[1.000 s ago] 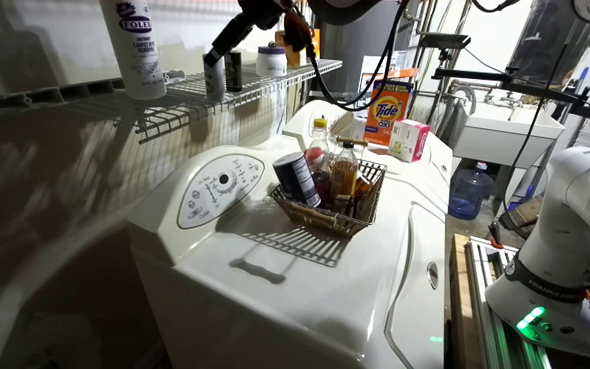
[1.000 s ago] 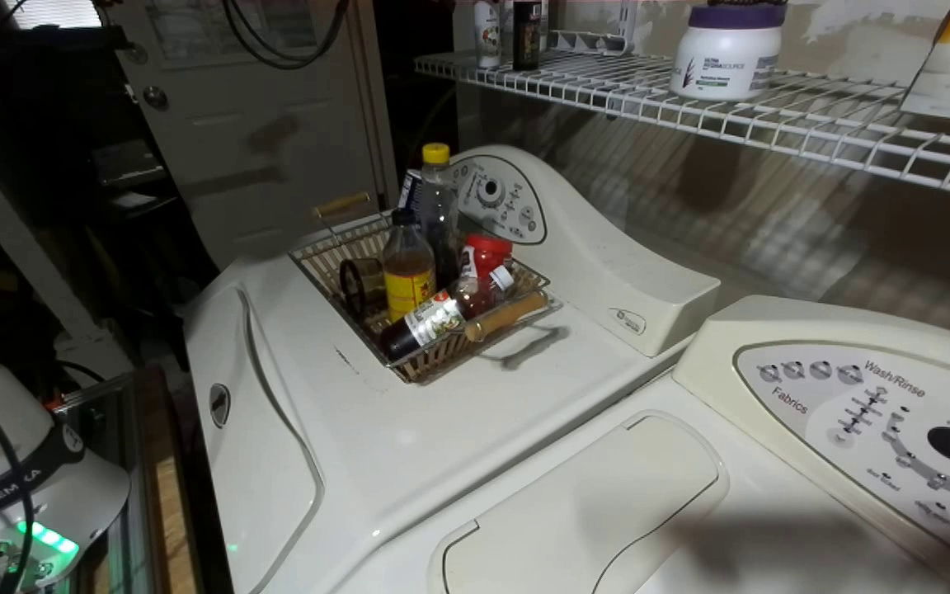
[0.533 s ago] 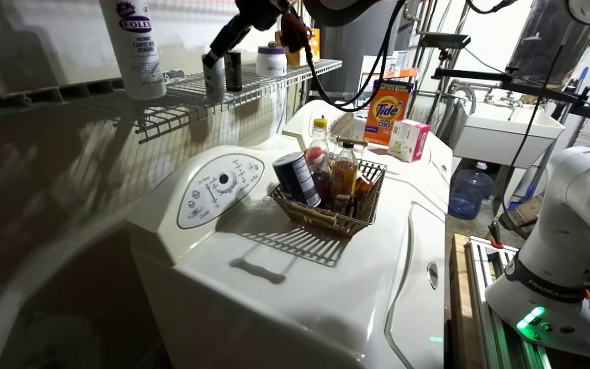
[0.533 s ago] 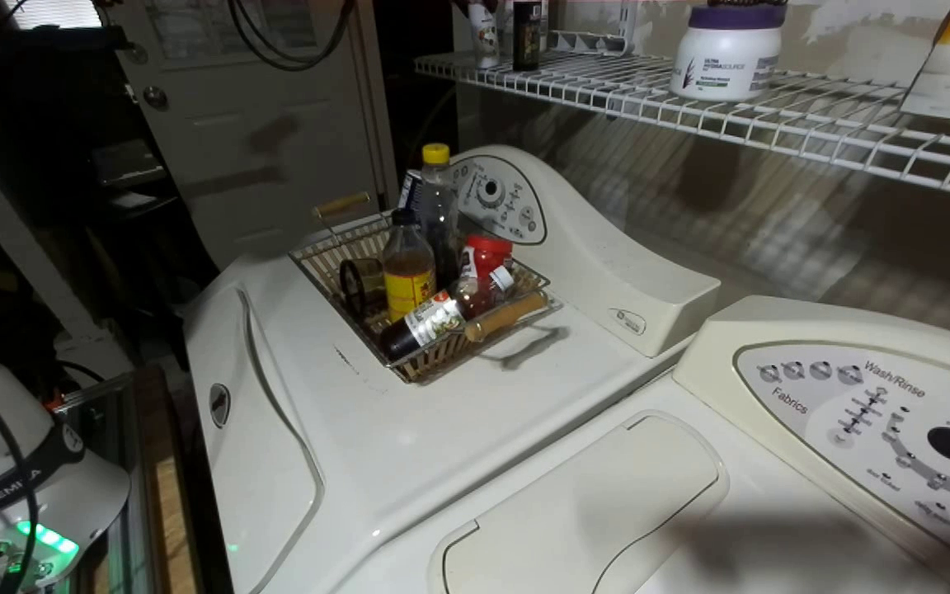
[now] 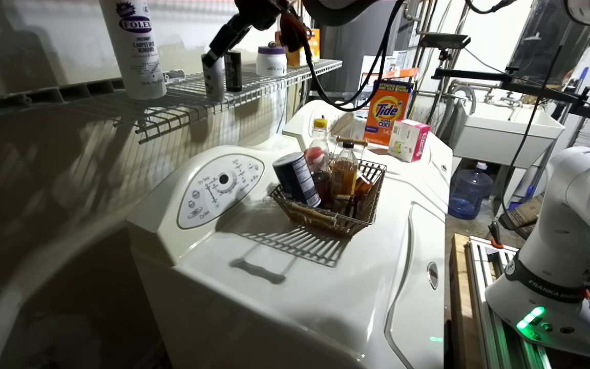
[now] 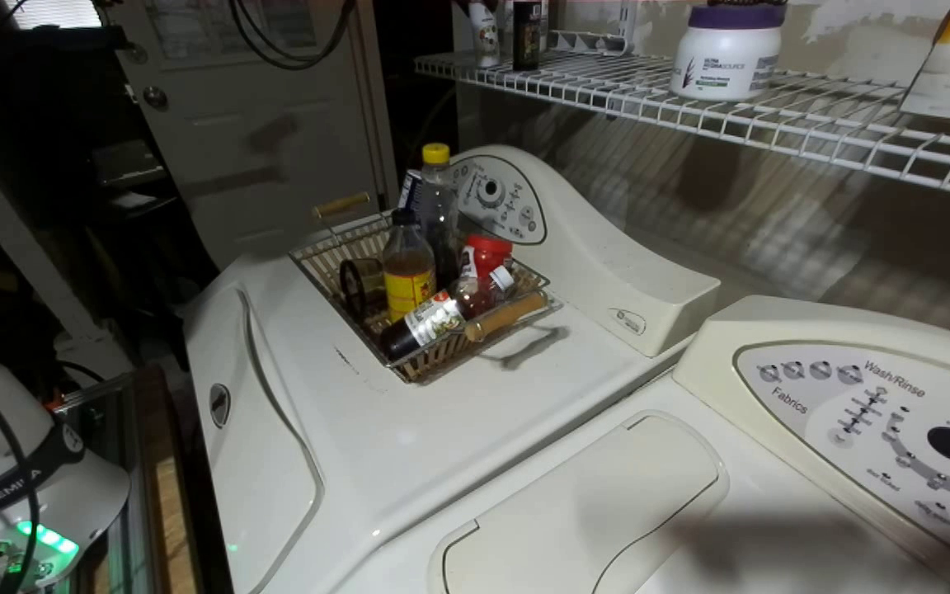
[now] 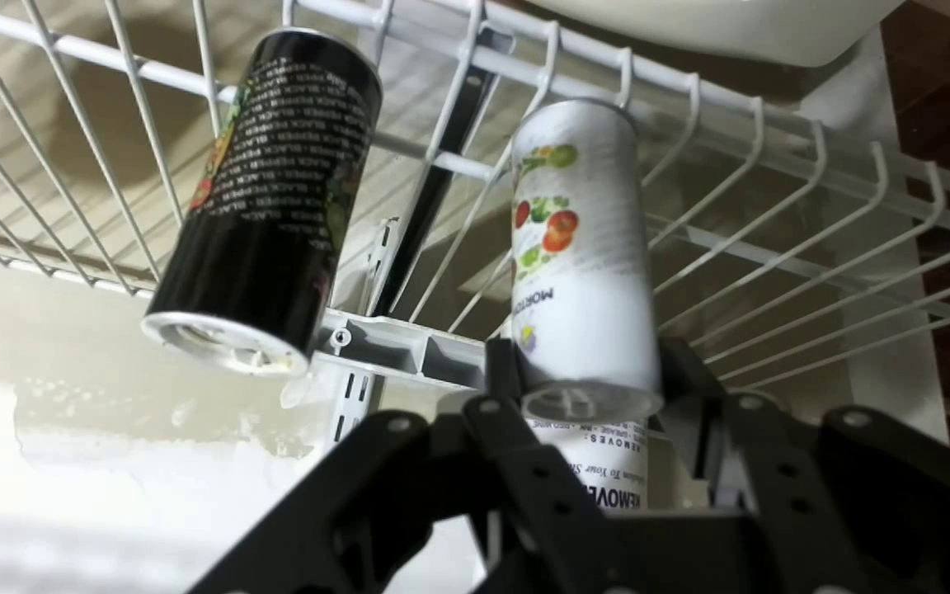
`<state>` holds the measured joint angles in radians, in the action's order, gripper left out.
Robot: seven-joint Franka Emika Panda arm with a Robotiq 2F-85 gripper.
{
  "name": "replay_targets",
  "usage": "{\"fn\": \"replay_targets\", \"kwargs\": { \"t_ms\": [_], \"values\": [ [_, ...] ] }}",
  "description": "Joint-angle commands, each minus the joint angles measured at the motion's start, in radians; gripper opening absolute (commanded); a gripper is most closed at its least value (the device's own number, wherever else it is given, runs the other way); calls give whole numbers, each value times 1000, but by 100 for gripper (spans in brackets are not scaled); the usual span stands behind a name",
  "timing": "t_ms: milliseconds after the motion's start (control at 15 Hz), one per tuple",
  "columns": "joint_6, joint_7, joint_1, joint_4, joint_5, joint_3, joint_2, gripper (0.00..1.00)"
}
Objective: Remove the small white container from the bottom shelf and put it in the basket.
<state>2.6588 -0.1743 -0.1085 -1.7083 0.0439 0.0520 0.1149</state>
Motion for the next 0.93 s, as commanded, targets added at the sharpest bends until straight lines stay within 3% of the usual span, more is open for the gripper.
{"fn": "replay_targets", "kwargs": {
  "t_ms": [0,333,867],
  "values": [
    [-39,-1,14,-11,-2,13,-42,20],
    [-12,-30,17,-109,-31,16,-139,20],
    [-72,-163,-8,-308,-195,-15,-326,20]
  ]
}}
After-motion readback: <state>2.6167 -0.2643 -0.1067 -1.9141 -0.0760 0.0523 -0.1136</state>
